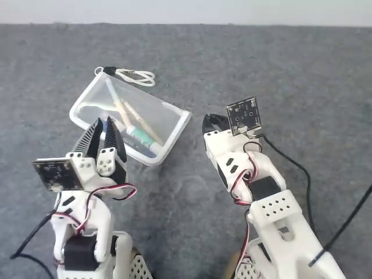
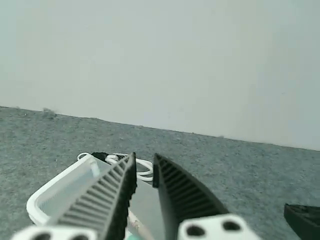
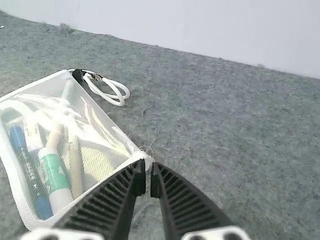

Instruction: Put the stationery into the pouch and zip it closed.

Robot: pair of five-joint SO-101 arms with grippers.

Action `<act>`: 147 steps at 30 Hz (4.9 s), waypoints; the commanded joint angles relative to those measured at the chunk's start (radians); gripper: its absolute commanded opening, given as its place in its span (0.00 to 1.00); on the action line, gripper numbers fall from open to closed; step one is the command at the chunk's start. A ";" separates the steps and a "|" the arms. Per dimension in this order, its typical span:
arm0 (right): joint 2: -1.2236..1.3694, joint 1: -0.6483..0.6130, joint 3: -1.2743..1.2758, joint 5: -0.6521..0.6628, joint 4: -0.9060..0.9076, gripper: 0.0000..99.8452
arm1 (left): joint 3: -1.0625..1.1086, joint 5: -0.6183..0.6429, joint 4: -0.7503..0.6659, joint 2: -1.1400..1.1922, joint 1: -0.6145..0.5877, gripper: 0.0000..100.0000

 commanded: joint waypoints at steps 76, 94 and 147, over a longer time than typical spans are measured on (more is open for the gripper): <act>-0.415 0.427 0.503 0.101 -0.012 0.01 | 0.151 -0.121 -0.236 -0.020 0.002 0.13; -0.740 0.598 0.509 -0.023 0.384 0.01 | 0.358 -0.146 -0.230 -0.017 0.000 0.16; -0.941 0.575 0.505 -0.017 1.023 0.01 | 0.358 -0.140 0.411 -0.015 -0.031 0.16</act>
